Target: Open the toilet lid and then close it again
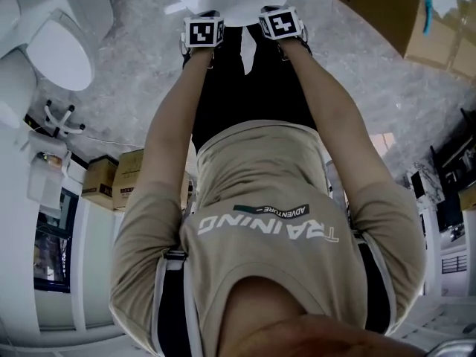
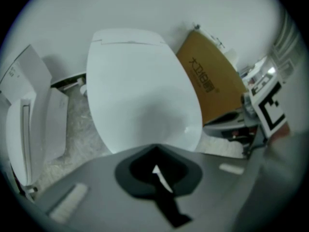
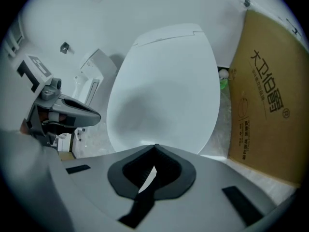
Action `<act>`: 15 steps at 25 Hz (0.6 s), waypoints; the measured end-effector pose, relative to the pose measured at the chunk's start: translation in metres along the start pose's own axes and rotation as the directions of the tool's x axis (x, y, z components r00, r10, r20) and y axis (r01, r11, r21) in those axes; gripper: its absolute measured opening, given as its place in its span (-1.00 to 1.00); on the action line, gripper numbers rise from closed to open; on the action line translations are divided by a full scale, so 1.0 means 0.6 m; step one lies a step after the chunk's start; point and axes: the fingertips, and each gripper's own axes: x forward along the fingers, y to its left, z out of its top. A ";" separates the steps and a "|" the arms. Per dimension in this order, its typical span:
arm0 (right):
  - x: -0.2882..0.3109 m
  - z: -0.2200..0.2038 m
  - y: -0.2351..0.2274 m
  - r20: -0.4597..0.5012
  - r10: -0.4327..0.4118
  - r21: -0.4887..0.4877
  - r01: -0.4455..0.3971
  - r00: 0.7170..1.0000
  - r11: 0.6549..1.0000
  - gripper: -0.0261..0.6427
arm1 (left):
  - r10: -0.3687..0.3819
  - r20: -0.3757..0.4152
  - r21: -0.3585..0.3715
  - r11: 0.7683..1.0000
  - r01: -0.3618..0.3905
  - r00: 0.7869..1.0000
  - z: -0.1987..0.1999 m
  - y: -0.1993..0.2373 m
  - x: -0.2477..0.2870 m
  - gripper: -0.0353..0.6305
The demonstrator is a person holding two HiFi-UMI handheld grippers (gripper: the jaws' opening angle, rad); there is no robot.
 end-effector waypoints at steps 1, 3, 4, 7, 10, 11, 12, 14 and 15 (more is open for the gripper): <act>-0.014 0.011 0.004 0.020 -0.003 0.005 0.003 1.000 1.000 -0.89 | -0.006 0.017 -0.004 1.000 0.006 1.000 0.011 -0.001 -0.020 -0.88; -0.046 0.021 0.017 0.049 0.000 0.004 0.000 0.999 1.000 -0.89 | -0.020 0.046 -0.018 1.000 0.021 0.999 0.022 -0.008 -0.065 -0.88; -0.064 0.027 0.022 0.061 0.000 -0.005 0.001 0.998 1.000 -0.89 | -0.023 0.062 -0.016 1.000 0.024 0.998 0.031 -0.011 -0.088 -0.88; -0.115 0.076 0.029 0.127 -0.008 -0.051 0.014 0.992 0.999 -0.89 | -0.008 0.140 0.029 1.000 0.004 0.990 0.084 -0.008 -0.152 -0.88; -0.169 0.142 0.035 0.217 -0.015 -0.102 0.038 0.976 0.994 -0.89 | 0.038 0.251 0.032 0.998 -0.048 0.967 0.146 0.004 -0.215 -0.88; -0.189 0.157 0.041 0.243 -0.015 -0.114 0.043 0.970 0.993 -0.89 | 0.048 0.284 0.010 0.999 -0.053 0.958 0.159 0.005 -0.238 -0.88; -0.209 0.172 0.048 0.273 -0.010 -0.123 0.045 0.962 0.991 -0.89 | 0.052 0.317 -0.013 0.999 -0.050 0.947 0.171 0.003 -0.259 -0.88; -0.252 0.205 0.065 0.342 0.004 -0.139 0.046 0.940 0.989 -0.89 | 0.049 0.381 -0.034 0.999 -0.039 0.923 0.197 -0.006 -0.298 -0.88; -0.275 0.220 0.073 0.373 0.008 -0.148 0.051 0.928 0.988 -0.89 | 0.044 0.407 -0.030 0.999 -0.035 0.912 0.211 -0.011 -0.316 -0.88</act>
